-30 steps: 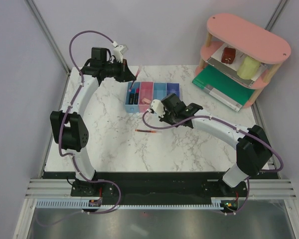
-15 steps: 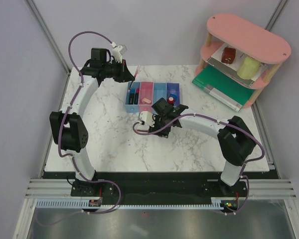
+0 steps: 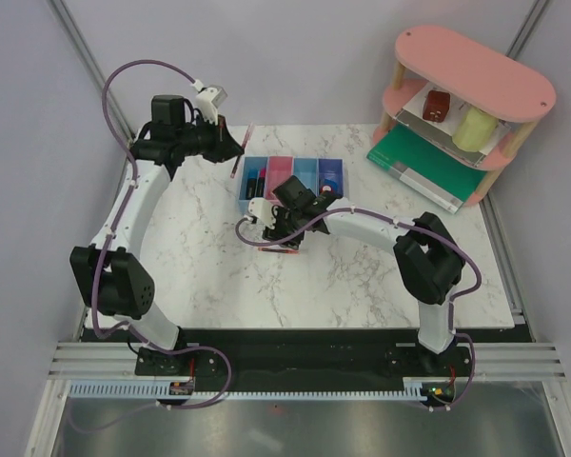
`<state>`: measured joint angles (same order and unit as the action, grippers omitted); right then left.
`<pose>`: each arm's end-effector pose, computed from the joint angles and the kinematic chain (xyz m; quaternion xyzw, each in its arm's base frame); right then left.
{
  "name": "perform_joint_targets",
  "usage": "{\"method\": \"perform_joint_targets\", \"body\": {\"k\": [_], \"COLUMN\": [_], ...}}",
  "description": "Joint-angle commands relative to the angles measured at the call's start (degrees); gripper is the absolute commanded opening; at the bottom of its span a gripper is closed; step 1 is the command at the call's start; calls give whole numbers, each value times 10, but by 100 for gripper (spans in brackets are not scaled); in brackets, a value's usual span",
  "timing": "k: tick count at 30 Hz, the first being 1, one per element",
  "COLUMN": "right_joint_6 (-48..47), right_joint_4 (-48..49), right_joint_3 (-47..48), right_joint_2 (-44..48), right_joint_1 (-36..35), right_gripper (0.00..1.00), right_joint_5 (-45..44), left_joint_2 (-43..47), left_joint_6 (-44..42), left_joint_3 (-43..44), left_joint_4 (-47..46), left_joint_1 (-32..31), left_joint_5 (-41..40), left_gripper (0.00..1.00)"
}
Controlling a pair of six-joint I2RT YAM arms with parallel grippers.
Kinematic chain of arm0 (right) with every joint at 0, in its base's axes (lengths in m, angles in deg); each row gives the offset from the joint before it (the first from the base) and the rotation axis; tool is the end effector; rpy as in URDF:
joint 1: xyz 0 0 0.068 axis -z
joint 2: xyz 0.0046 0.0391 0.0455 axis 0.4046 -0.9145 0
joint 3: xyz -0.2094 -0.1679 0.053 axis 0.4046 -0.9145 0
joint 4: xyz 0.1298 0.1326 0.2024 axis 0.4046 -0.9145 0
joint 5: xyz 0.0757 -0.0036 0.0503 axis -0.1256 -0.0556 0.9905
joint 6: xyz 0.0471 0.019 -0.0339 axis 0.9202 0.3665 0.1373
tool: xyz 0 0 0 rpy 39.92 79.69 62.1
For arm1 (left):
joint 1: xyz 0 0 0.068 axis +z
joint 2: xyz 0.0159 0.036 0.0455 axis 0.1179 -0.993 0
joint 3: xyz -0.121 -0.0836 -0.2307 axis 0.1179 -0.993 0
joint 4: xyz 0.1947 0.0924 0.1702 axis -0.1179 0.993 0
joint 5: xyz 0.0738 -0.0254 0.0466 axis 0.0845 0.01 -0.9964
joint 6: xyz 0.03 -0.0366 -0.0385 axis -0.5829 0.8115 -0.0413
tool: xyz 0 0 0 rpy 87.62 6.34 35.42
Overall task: Sort the stationery into containers
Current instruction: Pick up the pen from the center of the board.
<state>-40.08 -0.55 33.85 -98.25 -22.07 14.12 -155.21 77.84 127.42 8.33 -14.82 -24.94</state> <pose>0.2931 0.3164 0.1950 -0.6336 0.7135 0.1296 0.2697 0.3885 -0.0820 0.3752 0.2206 0.8130 -0.2957 0.4505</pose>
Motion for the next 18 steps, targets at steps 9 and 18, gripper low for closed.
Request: {"method": "perform_joint_targets", "body": {"k": [9, 18], "right_joint_6": [-6, -14], "right_joint_4": [0, 4], "right_joint_3": [75, 60], "right_joint_2": [-65, -103], "right_joint_1": [-16, -17], "right_gripper": [57, 57], "right_joint_5": [46, 31], "left_joint_2": [58, 50], "left_joint_6": [-37, -34], "left_joint_3": [-33, -23], "left_joint_4": [-16, -15], "left_joint_1": [23, 32], "left_joint_5": [-12, -6], "left_gripper": [2, 2]}}
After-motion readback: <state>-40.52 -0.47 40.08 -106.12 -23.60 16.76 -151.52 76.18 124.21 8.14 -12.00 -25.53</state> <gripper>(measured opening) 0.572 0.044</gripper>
